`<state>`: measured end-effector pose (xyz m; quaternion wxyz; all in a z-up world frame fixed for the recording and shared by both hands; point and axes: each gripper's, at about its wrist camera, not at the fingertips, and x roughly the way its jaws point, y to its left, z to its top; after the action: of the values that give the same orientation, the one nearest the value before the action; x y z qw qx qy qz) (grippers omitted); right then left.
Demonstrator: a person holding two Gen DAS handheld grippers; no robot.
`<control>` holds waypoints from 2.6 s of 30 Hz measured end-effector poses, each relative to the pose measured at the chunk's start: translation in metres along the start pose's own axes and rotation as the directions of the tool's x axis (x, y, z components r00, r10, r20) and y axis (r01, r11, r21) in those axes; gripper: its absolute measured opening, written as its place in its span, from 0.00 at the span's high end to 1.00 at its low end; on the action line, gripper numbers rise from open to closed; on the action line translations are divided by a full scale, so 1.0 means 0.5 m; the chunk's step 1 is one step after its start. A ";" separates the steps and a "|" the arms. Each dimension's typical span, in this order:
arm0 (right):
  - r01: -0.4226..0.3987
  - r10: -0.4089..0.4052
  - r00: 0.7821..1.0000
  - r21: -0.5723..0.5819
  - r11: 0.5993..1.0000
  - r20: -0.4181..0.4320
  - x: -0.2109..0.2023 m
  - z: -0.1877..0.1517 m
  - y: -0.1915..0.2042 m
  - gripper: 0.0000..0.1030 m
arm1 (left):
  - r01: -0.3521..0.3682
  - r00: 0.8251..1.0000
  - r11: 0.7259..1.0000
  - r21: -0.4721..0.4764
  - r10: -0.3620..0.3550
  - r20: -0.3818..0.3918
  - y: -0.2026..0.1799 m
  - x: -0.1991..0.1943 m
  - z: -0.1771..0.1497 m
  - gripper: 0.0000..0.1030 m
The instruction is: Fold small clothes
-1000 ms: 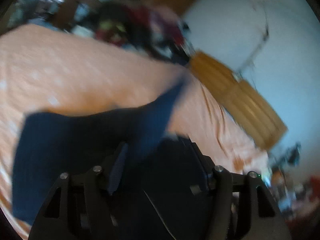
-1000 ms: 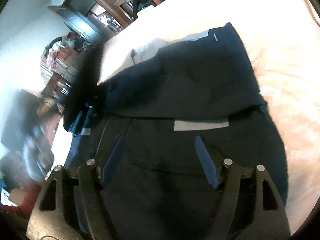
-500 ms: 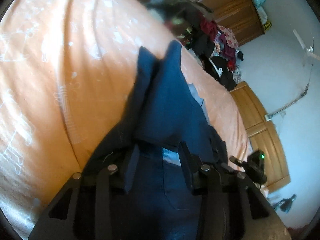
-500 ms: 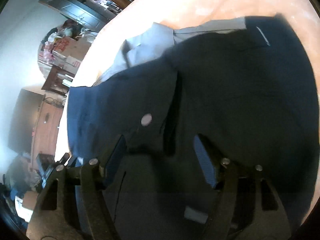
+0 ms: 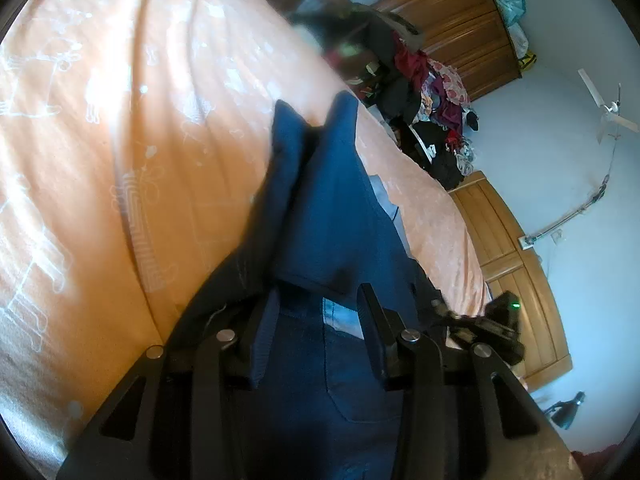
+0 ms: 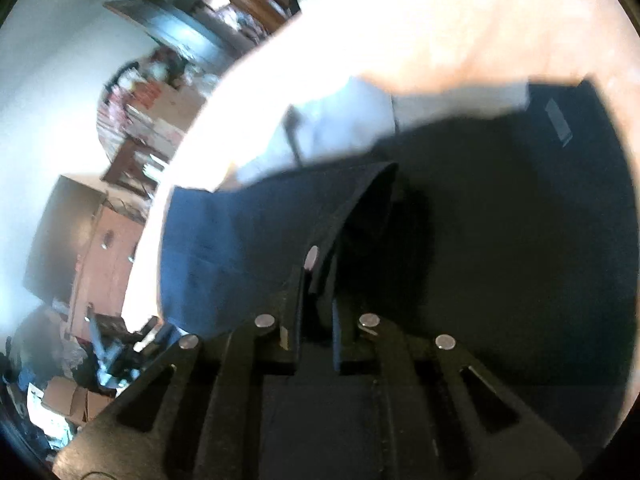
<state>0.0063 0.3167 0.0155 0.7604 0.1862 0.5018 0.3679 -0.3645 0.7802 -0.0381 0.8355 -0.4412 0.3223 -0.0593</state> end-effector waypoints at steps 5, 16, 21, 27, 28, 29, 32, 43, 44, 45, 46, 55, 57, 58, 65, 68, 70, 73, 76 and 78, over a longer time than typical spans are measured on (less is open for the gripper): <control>0.054 -0.057 0.994 0.030 0.998 0.093 -0.110 0.008 -0.047 0.91 | 0.001 1.000 1.000 -0.001 -0.001 0.001 0.000 0.001 0.002 0.57; 0.199 -0.206 0.976 0.097 0.975 0.074 -0.169 -0.025 -0.172 1.00 | -0.023 1.000 1.000 -0.002 0.023 -0.008 -0.013 0.013 0.012 0.56; 0.169 -0.172 0.981 0.041 0.985 0.087 -0.169 -0.039 -0.139 0.87 | -0.138 0.990 0.990 0.033 0.139 -0.039 -0.063 0.002 0.014 0.50; 0.131 -0.135 0.987 0.051 0.990 0.082 -0.155 -0.059 -0.136 0.78 | -0.302 0.946 0.950 0.084 0.288 0.146 -0.112 -0.120 0.016 0.39; 0.124 -0.129 0.988 0.064 0.990 0.082 -0.154 -0.061 -0.141 0.76 | -0.343 0.930 0.937 0.068 0.328 0.165 -0.102 -0.135 0.023 0.39; 0.123 -0.129 0.988 0.073 0.990 0.083 -0.153 -0.060 -0.146 0.70 | -0.368 0.919 0.929 0.042 0.356 0.171 -0.089 -0.145 0.031 0.39; 0.141 -0.150 0.983 0.095 0.985 0.102 -0.156 -0.057 -0.155 0.55 | -0.388 0.913 0.922 -0.008 0.386 0.135 -0.051 -0.143 0.042 0.39; 0.158 -0.164 0.980 0.063 0.985 0.110 -0.168 -0.067 -0.134 0.56 | -0.428 0.903 0.901 0.073 0.424 0.066 -0.031 -0.097 0.010 0.35; 0.156 -0.160 0.980 0.044 0.987 0.114 -0.179 -0.072 -0.122 0.56 | -0.424 0.905 0.900 0.102 0.422 0.049 -0.043 -0.097 0.006 0.35; 0.156 -0.158 0.981 0.022 0.987 0.114 -0.192 -0.081 -0.112 0.56 | -0.420 0.907 0.898 0.132 0.421 0.022 -0.051 -0.095 0.001 0.35; 0.161 -0.161 0.980 0.010 0.987 0.113 -0.200 -0.090 -0.106 0.56 | -0.416 0.904 0.892 0.176 0.427 -0.027 -0.059 -0.088 -0.012 0.35; 0.238 -0.241 0.970 0.112 0.965 0.012 -0.314 -0.286 -0.170 0.50 | -0.313 0.892 0.893 0.323 0.394 -0.223 -0.084 -0.169 -0.115 0.34; 0.225 -0.228 0.973 0.125 0.966 0.013 -0.348 -0.339 -0.175 0.50 | -0.283 0.898 0.901 0.328 0.369 -0.240 -0.082 -0.204 -0.138 0.34; 0.209 -0.213 0.977 0.134 0.969 0.012 -0.363 -0.360 -0.175 0.50 | -0.271 0.901 0.906 0.326 0.358 -0.246 -0.080 -0.216 -0.143 0.34; 0.167 -0.159 0.984 0.118 0.979 -0.076 -0.385 -0.480 -0.153 0.48 | -0.187 0.919 0.943 0.276 0.267 -0.290 -0.069 -0.274 -0.188 0.34; 0.156 -0.149 0.986 0.100 0.983 -0.075 -0.380 -0.493 -0.141 0.44 | -0.159 0.921 0.948 0.277 0.244 -0.305 -0.072 -0.280 -0.205 0.34; 0.150 -0.143 0.987 0.097 0.984 -0.073 -0.374 -0.488 -0.135 0.42 | -0.150 0.921 0.946 0.286 0.239 -0.307 -0.076 -0.280 -0.219 0.34; 0.139 -0.132 0.987 0.073 0.988 -0.097 -0.355 -0.484 -0.120 0.41 | -0.140 0.925 0.949 0.284 0.228 -0.305 -0.084 -0.273 -0.222 0.34; 0.129 -0.123 0.985 0.036 0.991 -0.124 -0.342 -0.488 -0.102 0.41 | -0.124 0.920 0.945 0.302 0.223 -0.322 -0.091 -0.268 -0.228 0.35; 0.126 -0.122 0.984 0.026 0.992 -0.130 -0.343 -0.494 -0.098 0.40 | -0.119 0.917 0.941 0.315 0.226 -0.328 -0.098 -0.265 -0.229 0.36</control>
<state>-0.2361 0.1351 -0.0147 0.7447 0.1433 0.5664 0.3225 -0.5271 0.7212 0.0180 0.8195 -0.2655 0.4957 -0.1107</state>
